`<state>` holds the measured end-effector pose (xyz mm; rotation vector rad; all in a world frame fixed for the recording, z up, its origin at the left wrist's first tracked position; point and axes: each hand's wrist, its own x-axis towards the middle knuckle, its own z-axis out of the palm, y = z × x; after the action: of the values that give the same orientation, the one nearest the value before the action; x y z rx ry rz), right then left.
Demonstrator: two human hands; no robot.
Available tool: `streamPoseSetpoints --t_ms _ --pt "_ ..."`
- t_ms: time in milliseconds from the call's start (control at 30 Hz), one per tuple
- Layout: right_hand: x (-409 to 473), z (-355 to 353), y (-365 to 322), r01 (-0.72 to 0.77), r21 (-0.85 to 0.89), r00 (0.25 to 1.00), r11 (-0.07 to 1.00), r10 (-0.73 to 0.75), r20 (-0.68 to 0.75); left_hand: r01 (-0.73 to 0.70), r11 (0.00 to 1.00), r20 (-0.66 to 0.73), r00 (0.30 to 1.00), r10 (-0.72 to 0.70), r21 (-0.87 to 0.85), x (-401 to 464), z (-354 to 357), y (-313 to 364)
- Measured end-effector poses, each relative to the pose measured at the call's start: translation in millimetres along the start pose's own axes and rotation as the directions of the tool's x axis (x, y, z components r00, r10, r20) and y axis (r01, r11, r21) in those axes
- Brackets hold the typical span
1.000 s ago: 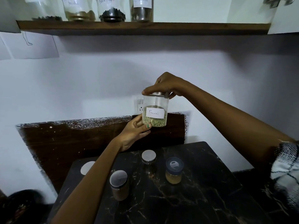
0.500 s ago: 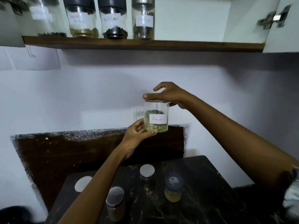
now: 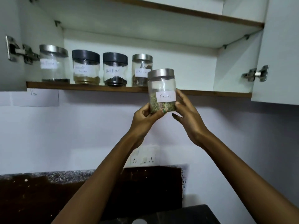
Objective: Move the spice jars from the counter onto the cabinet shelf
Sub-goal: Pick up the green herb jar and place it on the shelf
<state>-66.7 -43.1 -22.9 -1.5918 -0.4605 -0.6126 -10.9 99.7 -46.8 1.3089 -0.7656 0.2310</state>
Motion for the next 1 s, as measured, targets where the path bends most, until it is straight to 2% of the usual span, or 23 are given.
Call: streamPoseSetpoints --t_ms 200,467,633,833,1000 --pt "35.9 -21.3 -10.1 0.154 -0.049 0.988 0.987 -0.155 -0.026 -0.118 0.991 0.081 0.990 0.112 0.068 52.2 22.9 26.4" --pt "77.7 -24.4 -2.8 0.256 -0.113 0.965 0.960 -0.261 -0.032 -0.214 0.962 0.013 0.977 0.215 0.171 90.0 31.0 20.0" --pt "94.6 -24.4 12.7 0.259 -0.124 0.963 0.958 -0.266 -0.045 -0.181 0.955 -0.003 0.982 0.187 0.234 100.5 29.0 10.1" --pt "106.4 -27.4 27.3 0.263 -0.239 0.959 0.935 -0.280 -0.039 -0.091 0.936 -0.021 0.994 0.104 0.339 107.1 31.9 9.0" --pt "112.7 -28.5 36.7 0.214 -0.363 0.964 0.907 -0.255 -0.069 -0.030 0.854 -0.078 0.994 0.082 0.519 109.3 39.7 5.3"
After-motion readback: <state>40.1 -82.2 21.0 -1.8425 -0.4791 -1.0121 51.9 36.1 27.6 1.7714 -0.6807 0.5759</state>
